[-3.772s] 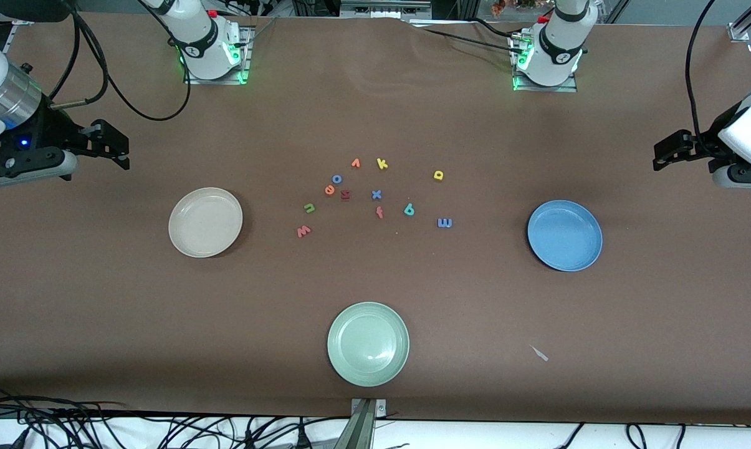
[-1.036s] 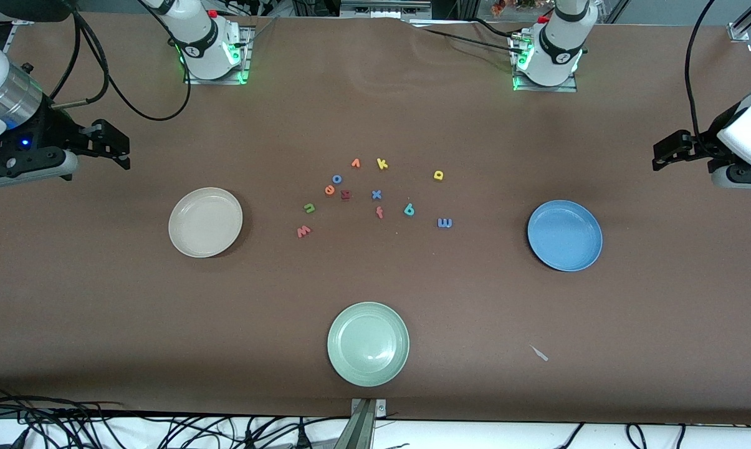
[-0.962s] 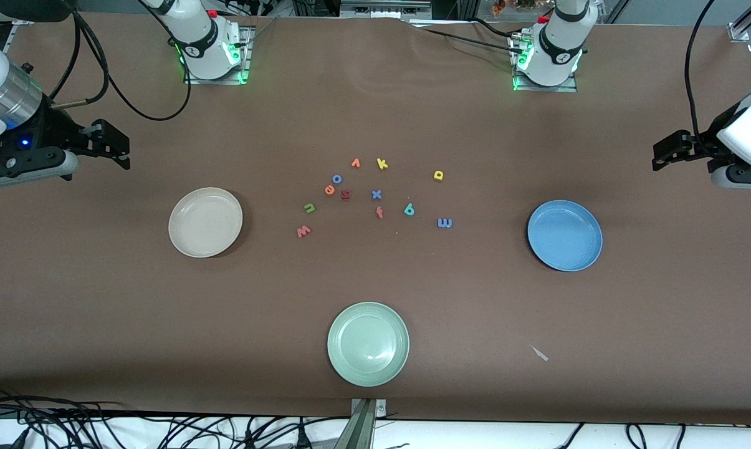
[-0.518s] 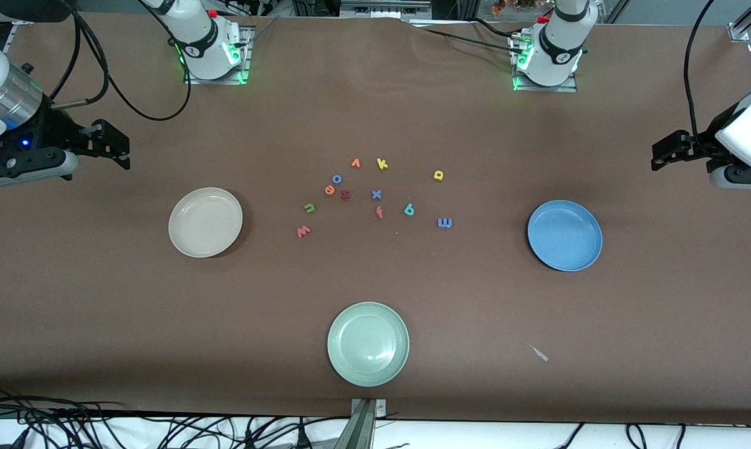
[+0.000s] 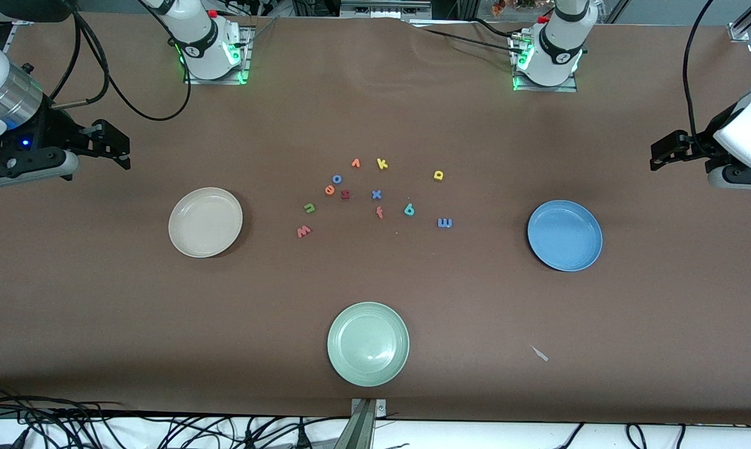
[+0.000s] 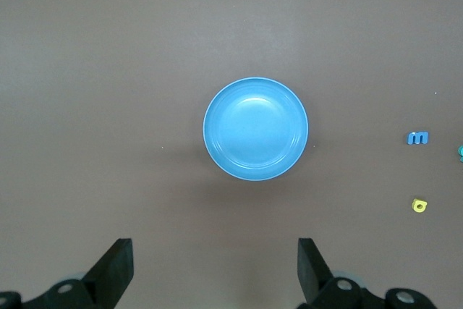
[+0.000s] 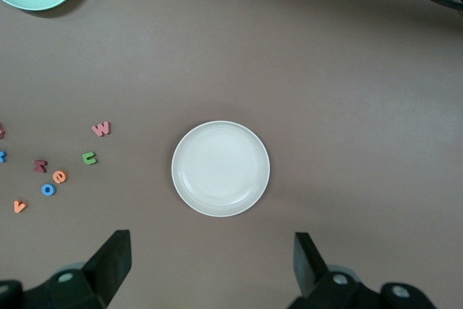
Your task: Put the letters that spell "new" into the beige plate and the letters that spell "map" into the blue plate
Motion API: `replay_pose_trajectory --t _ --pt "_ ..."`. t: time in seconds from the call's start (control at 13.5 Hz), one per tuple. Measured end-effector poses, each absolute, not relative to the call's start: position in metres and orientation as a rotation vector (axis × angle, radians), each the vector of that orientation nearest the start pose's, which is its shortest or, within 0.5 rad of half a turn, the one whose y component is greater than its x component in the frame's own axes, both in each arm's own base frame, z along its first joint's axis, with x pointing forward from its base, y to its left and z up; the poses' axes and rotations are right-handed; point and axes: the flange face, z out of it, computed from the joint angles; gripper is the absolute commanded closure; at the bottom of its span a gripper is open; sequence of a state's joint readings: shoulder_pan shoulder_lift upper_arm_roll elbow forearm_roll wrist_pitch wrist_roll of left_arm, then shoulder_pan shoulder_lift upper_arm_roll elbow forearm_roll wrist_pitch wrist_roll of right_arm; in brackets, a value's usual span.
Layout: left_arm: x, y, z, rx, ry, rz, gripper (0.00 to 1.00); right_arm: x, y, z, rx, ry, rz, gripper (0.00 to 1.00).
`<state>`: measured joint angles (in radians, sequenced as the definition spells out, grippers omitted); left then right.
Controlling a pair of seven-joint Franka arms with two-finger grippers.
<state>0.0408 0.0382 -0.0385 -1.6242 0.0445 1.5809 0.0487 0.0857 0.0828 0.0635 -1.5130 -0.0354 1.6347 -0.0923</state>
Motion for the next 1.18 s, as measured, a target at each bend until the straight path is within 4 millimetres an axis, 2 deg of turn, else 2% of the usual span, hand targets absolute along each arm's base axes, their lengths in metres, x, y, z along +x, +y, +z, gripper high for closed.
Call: replay_pose_trajectory --t 0.52,0.89,1.18 --pt "0.565 0.005 0.574 -3.097 0.081 0.144 0.00 0.581 0.082 0.611 -3.147 -0.384 -0.063 0.01" --pt "0.567 0.003 0.561 -3.095 0.086 0.206 0.00 0.581 0.082 0.611 -3.147 -0.384 -0.064 0.01" --pt "0.572 -0.010 0.550 -3.105 0.069 0.236 0.00 0.583 0.082 0.610 -3.146 -0.384 -0.083 0.01"
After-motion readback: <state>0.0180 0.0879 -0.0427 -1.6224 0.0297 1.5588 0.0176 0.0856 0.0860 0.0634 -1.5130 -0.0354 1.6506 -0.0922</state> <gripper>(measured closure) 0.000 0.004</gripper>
